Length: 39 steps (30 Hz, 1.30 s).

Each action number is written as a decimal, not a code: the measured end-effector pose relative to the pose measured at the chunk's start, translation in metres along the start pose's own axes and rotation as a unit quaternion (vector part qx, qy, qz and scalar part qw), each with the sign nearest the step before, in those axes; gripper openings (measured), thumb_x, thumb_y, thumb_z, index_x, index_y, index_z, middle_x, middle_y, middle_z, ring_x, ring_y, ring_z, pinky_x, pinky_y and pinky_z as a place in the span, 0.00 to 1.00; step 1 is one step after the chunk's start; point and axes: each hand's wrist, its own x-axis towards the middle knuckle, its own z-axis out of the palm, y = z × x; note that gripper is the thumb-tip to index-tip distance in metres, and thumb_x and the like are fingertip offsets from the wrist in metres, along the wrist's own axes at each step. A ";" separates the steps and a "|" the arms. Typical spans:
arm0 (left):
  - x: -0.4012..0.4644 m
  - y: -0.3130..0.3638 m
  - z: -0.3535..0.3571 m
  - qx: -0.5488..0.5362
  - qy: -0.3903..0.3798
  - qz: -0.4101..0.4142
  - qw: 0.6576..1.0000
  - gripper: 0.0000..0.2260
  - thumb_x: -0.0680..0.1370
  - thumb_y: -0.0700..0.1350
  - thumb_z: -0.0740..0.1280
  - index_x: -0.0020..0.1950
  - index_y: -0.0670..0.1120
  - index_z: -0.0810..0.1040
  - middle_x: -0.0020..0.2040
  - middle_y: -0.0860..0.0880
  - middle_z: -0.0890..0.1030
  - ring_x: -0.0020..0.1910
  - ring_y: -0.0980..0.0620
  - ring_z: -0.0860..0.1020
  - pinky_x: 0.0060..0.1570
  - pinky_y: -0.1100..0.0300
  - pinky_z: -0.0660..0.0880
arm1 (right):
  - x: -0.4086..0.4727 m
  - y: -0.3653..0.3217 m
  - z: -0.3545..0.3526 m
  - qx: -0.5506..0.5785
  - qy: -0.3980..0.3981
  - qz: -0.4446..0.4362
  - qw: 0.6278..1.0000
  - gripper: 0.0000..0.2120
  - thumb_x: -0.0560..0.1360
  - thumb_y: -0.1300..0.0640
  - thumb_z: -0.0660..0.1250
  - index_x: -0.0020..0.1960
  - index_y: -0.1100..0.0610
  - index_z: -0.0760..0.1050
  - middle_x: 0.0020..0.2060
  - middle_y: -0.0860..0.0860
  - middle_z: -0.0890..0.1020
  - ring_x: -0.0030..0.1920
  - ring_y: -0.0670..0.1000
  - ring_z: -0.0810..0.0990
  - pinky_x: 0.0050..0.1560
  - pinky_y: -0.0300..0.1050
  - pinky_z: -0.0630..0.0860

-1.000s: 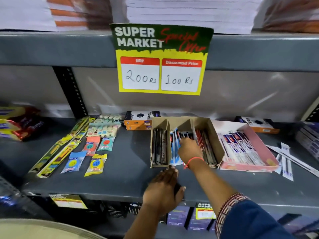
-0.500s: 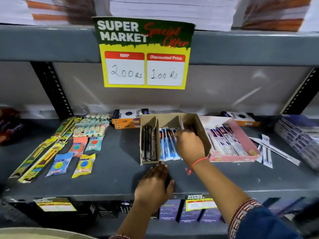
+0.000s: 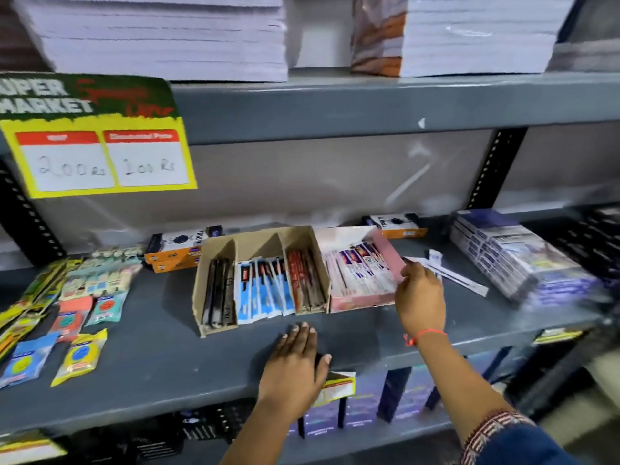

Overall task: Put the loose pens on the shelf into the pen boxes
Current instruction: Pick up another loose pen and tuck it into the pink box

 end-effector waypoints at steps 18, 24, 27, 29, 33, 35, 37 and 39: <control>0.062 0.089 0.026 0.016 0.007 0.125 0.992 0.25 0.80 0.56 0.49 0.74 0.46 0.54 0.73 0.52 0.50 0.73 0.57 0.50 0.66 0.67 0.33 | 0.078 0.087 -0.004 -0.042 -0.197 0.075 0.977 0.16 0.75 0.67 0.57 0.63 0.68 0.68 0.59 0.66 0.78 0.60 0.63 0.77 0.57 0.49 0.74; 0.058 0.099 0.014 0.038 0.020 0.132 0.990 0.21 0.69 0.57 0.62 0.56 0.48 0.80 0.56 0.52 0.82 0.56 0.56 0.78 0.54 0.61 0.74 | 0.097 0.115 -0.012 0.201 -0.208 0.229 0.930 0.16 0.70 0.70 0.65 0.58 0.64 0.77 0.45 0.61 0.79 0.46 0.59 0.77 0.50 0.50 0.76; 0.057 0.099 0.013 0.077 0.021 0.133 0.988 0.21 0.69 0.58 0.62 0.56 0.50 0.80 0.56 0.54 0.81 0.56 0.58 0.77 0.54 0.62 0.74 | 0.099 0.121 -0.015 0.347 -0.236 0.300 0.857 0.16 0.70 0.73 0.64 0.56 0.60 0.74 0.43 0.59 0.78 0.39 0.55 0.77 0.35 0.45 0.73; 0.057 0.100 0.012 0.086 0.015 0.130 0.988 0.21 0.69 0.58 0.62 0.56 0.50 0.80 0.56 0.54 0.81 0.57 0.58 0.77 0.53 0.62 0.74 | 0.100 0.123 -0.017 0.384 -0.249 0.313 0.832 0.15 0.71 0.75 0.63 0.49 0.57 0.71 0.38 0.56 0.78 0.33 0.51 0.75 0.31 0.40 0.69; 0.057 0.099 0.011 0.096 0.012 0.122 0.988 0.22 0.69 0.57 0.62 0.57 0.49 0.79 0.57 0.52 0.81 0.57 0.57 0.77 0.52 0.60 0.75 | 0.101 0.123 -0.016 0.414 -0.262 0.307 0.816 0.16 0.70 0.75 0.63 0.37 0.54 0.68 0.33 0.53 0.76 0.31 0.49 0.74 0.31 0.38 0.67; 0.058 0.098 0.012 0.101 0.003 0.122 0.987 0.22 0.69 0.57 0.62 0.57 0.48 0.79 0.57 0.52 0.81 0.57 0.57 0.77 0.52 0.59 0.75 | 0.100 0.122 -0.015 0.416 -0.260 0.297 0.819 0.17 0.70 0.76 0.63 0.35 0.55 0.68 0.32 0.53 0.76 0.29 0.49 0.75 0.29 0.37 0.67; 0.058 0.099 0.010 0.096 -0.008 0.121 0.988 0.22 0.69 0.57 0.62 0.58 0.48 0.79 0.57 0.52 0.81 0.57 0.57 0.77 0.52 0.59 0.75 | 0.099 0.119 -0.014 0.414 -0.257 0.285 0.825 0.17 0.69 0.76 0.64 0.33 0.55 0.69 0.31 0.52 0.76 0.26 0.47 0.76 0.27 0.35 0.67; 0.057 0.099 0.009 0.077 -0.009 0.112 0.991 0.22 0.70 0.56 0.62 0.58 0.47 0.79 0.58 0.51 0.80 0.58 0.56 0.77 0.54 0.58 0.74 | 0.097 0.115 -0.013 0.426 -0.264 0.281 0.819 0.17 0.69 0.75 0.66 0.33 0.55 0.70 0.29 0.52 0.78 0.29 0.48 0.75 0.30 0.37 0.68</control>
